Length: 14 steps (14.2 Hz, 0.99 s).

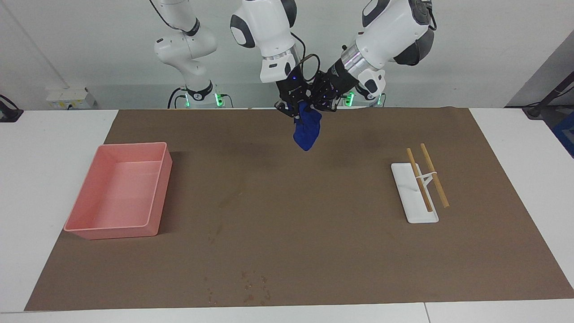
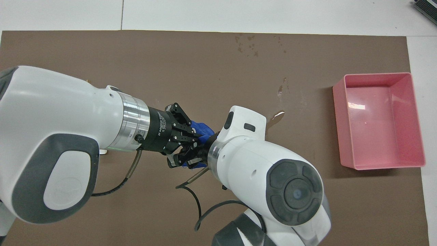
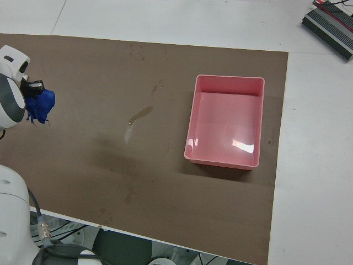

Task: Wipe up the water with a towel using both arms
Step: 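Open the left gripper and withdraw while the right gripper pulls the cloth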

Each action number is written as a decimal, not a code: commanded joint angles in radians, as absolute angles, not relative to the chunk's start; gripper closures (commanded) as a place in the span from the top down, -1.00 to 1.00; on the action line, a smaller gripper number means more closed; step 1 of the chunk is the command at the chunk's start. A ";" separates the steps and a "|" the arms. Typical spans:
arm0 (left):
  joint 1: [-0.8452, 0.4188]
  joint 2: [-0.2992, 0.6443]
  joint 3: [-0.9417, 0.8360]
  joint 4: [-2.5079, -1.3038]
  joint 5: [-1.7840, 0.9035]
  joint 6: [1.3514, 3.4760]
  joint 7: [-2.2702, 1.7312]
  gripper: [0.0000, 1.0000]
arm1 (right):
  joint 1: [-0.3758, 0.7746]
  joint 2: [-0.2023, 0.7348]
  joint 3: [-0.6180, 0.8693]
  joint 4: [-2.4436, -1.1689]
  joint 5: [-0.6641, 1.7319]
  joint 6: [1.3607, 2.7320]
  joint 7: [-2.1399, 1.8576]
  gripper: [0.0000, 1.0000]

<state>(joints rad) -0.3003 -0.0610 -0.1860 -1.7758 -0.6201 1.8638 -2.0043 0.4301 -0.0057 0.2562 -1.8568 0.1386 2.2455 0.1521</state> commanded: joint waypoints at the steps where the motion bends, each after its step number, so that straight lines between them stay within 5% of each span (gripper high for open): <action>1: -0.324 -0.106 -0.173 -1.822 -0.627 1.853 -1.997 -1.00 | 0.402 0.000 0.255 -1.848 0.147 2.237 0.109 -1.00; 3: -0.324 -0.103 -0.172 -1.809 -0.617 1.856 -2.002 0.99 | 0.402 -0.002 0.255 -1.847 0.147 2.226 0.104 -1.00; 8: -0.305 -0.100 -0.163 -1.792 -0.325 1.864 -1.683 1.00 | 0.400 -0.005 0.250 -1.848 0.133 2.201 0.075 -1.00; 14: -0.083 -0.092 -0.160 -1.789 -0.226 1.879 -0.828 1.00 | 0.234 -0.003 0.250 -1.870 0.086 2.144 -0.312 -1.00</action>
<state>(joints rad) -0.1299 -0.0760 -0.1532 -1.7721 -0.2695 1.8808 -1.0718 0.3034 -0.0032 0.2412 -1.8606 0.0922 2.1505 -0.1859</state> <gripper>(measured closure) 0.000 0.868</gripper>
